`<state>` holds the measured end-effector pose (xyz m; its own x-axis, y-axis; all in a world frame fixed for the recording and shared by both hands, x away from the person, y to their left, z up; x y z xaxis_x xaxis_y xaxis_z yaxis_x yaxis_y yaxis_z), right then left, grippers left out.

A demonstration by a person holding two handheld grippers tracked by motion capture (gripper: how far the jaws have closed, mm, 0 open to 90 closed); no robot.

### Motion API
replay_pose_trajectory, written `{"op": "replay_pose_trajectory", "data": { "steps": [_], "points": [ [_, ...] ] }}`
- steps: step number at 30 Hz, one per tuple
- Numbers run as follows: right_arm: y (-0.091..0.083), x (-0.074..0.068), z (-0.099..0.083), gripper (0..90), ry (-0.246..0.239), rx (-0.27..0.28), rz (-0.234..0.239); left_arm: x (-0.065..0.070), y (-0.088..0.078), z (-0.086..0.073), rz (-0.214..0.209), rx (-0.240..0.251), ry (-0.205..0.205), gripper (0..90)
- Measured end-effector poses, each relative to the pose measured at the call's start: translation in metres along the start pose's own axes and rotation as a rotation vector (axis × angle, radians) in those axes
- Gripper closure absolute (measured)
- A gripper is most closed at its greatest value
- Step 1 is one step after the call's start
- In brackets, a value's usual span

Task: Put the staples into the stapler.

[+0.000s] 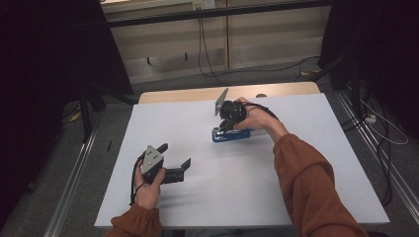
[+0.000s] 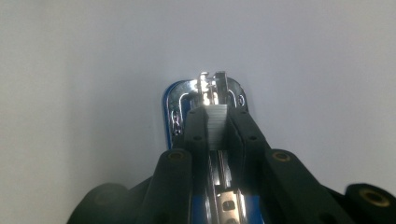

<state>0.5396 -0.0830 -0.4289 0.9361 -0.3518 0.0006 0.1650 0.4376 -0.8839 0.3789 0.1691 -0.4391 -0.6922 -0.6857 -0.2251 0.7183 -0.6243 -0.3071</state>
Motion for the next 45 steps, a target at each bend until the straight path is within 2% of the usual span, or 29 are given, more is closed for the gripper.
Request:
{"op": "replay_pose_trajectory", "data": {
  "steps": [6,7,19,23,24,30,45],
  "points": [
    [0.0005,0.0009,0.0017,79.1,-0.009,-0.009,0.01,-0.0004,-0.0001,-0.0002,0.0,0.0,-0.003,2.1],
    [0.0012,0.0011,0.0023,79.0,-0.025,-0.004,0.014,-0.0003,0.0,-0.0003,0.001,0.0,-0.003,2.1],
    [0.0015,0.0006,0.0038,79.0,-0.045,-0.018,0.009,-0.0002,-0.0007,0.0002,0.004,0.005,-0.006,2.1],
    [0.0017,0.0006,0.0047,79.0,-0.067,-0.026,0.007,-0.0003,-0.0002,-0.0002,0.003,0.003,-0.007,2.1],
    [0.0022,0.0009,0.0055,79.0,-0.086,-0.024,0.012,-0.0003,-0.0003,-0.0001,0.002,0.003,-0.005,2.1],
    [0.0012,0.0005,0.006,79.0,-0.09,-0.038,0.007,-0.0006,-0.0003,-0.0004,0.002,0.002,-0.005,2.1],
    [0.0012,0.0004,0.0074,79.0,-0.096,-0.022,0.007,-0.0004,-0.0001,-0.0004,0.001,0.002,-0.004,2.1]
  ]
}}
Point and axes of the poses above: each handheld gripper's, and its own axes: y roughly forward along the jaws, z roughly out of its top, x roughly to its right, the point moved 3 cm from there along y, roughly forward along the jaws, and after that the axes turned 12 degrees about y, right-handed, at the moved point
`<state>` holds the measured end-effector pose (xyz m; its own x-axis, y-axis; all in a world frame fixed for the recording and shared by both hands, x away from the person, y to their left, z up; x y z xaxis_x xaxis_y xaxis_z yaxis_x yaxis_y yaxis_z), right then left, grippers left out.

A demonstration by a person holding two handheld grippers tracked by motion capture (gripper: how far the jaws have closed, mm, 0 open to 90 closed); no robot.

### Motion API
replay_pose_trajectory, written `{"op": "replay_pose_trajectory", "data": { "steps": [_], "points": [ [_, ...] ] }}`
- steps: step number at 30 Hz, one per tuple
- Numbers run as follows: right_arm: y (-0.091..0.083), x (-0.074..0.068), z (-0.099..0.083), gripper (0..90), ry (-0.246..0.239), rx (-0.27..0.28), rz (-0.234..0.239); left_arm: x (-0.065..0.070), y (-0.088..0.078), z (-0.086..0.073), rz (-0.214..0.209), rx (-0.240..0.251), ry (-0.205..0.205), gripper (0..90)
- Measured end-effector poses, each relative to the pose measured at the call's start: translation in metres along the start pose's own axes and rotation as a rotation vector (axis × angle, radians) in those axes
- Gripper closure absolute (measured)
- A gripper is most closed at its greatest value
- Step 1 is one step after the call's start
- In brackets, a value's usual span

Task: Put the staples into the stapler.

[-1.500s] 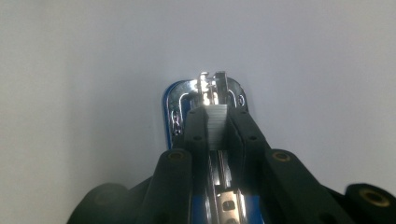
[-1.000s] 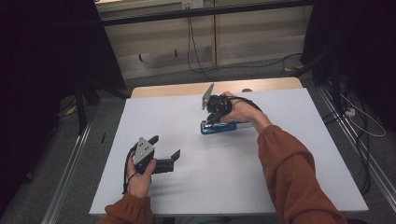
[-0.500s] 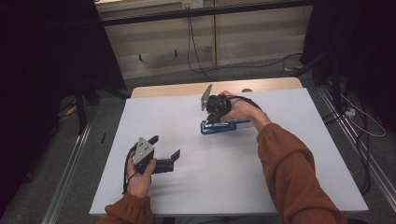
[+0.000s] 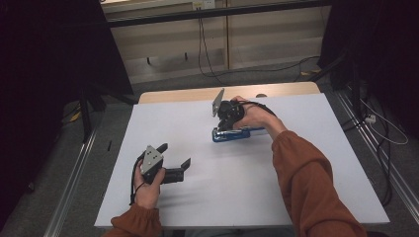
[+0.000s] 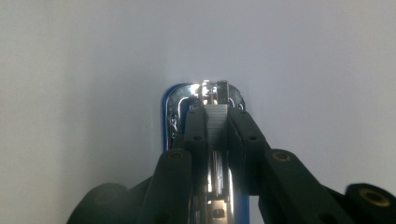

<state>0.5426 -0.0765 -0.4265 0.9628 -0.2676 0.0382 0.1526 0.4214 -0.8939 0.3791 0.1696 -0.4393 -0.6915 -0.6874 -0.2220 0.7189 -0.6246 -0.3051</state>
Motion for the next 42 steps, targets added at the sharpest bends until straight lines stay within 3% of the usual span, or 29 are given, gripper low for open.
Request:
{"op": "replay_pose_trajectory", "data": {
  "steps": [21,32,42],
  "points": [
    [-0.0029,0.0003,-0.0018,79.0,-0.005,0.004,-0.005,-0.0004,-0.0003,-0.0002,0.0,-0.001,0.0,2.1],
    [-0.0056,0.0015,-0.0064,79.0,-0.013,-0.025,-0.016,-0.0006,0.0,-0.0004,0.001,-0.002,0.002,2.1],
    [0.0013,-0.0008,-0.0065,79.0,-0.013,-0.035,0.008,-0.0002,-0.0003,-0.0002,0.0,-0.002,0.001,2.1]
  ]
}}
Point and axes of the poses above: each handheld gripper's, and its own axes: y roughly forward along the jaws, z roughly out of its top, x roughly to its right, the point moved 3 cm from there along y, roughly forward along the jaws, and after that the axes turned 12 degrees about y, right-handed, at the moved point
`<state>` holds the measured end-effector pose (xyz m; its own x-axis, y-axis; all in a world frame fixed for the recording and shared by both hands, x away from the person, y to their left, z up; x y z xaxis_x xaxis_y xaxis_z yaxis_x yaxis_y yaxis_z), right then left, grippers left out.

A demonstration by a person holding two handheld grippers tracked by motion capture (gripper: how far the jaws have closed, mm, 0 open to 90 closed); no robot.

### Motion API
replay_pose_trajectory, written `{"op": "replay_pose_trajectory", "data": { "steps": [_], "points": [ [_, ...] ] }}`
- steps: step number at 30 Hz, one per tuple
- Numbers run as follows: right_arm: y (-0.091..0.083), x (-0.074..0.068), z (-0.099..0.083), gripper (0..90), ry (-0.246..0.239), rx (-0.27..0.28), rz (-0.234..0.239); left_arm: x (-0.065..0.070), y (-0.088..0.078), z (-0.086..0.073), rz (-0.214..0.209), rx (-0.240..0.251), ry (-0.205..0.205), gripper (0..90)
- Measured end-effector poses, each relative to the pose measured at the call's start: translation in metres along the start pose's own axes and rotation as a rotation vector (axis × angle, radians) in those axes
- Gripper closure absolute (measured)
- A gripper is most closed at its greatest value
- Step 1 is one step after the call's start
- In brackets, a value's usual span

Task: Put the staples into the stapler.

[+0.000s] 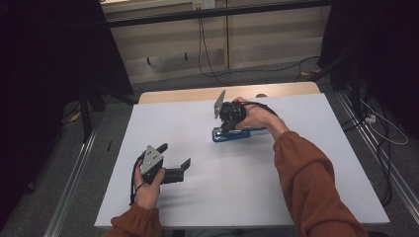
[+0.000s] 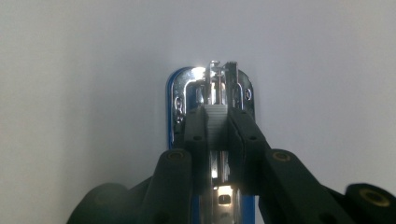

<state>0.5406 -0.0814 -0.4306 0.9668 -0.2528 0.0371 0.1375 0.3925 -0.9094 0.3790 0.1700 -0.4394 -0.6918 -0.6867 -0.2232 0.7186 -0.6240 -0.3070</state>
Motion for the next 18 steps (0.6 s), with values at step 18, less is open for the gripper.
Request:
{"op": "replay_pose_trajectory", "data": {
  "steps": [18],
  "points": [
    [-0.0042,0.0023,-0.0004,79.0,0.007,0.021,-0.007,0.0001,0.0,0.0,-0.001,0.0,0.002,2.1]
  ]
}}
Point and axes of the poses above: each handheld gripper's, and its own axes: y roughly forward along the jaws, z roughly out of its top, x roughly to its right, the point moved 3 cm from there along y, roughly forward along the jaws, and after that the axes turned 12 degrees about y, right-handed, at the moved point
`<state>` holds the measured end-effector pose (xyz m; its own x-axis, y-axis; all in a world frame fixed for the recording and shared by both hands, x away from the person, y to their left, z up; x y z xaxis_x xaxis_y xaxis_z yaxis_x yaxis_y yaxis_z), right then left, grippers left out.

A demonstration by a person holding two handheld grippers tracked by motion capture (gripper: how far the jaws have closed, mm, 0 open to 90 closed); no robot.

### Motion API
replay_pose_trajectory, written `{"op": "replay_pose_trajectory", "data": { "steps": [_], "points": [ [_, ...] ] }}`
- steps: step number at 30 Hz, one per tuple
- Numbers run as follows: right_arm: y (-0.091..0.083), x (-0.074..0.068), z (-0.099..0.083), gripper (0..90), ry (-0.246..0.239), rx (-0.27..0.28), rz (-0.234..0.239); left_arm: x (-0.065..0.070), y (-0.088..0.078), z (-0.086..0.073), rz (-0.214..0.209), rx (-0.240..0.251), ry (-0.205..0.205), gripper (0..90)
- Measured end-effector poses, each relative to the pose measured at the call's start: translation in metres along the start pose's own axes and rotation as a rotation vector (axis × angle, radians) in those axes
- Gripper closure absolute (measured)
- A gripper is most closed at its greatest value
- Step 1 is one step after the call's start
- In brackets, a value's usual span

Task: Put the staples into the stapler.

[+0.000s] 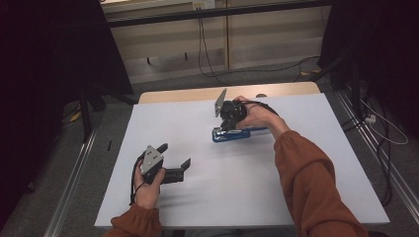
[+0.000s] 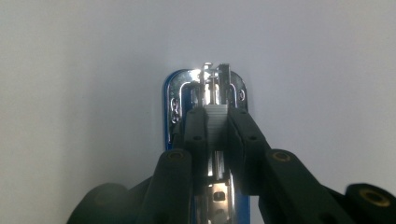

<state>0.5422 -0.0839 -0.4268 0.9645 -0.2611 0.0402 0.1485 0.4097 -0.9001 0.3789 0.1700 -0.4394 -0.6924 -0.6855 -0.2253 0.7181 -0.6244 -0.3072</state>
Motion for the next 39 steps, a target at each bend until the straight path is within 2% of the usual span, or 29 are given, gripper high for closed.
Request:
{"op": "replay_pose_trajectory", "data": {
  "steps": [15,26,39],
  "points": [
    [0.0006,-0.0003,-0.0004,79.1,0.009,-0.012,-0.004,0.0002,0.0001,0.0002,-0.001,0.001,0.0,2.1],
    [0.0003,-0.0002,0.0014,79.0,0.002,-0.001,-0.011,0.0003,0.0,0.0002,-0.001,0.001,0.002,2.1],
    [-0.0015,-0.0003,-0.0007,79.0,-0.001,-0.024,-0.018,0.0003,0.0002,0.0002,-0.001,0.001,0.003,2.1]
  ]
}}
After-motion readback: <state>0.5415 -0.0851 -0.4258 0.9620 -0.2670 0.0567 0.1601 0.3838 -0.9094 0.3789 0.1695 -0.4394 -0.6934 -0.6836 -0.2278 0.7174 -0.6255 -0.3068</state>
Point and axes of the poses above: each handheld gripper's, and its own axes: y roughly forward along the jaws, z roughly out of its top, x roughly to its right, the point moved 3 cm from there along y, roughly forward along the jaws, and after that the axes turned 12 degrees about y, right-handed, at the moved point
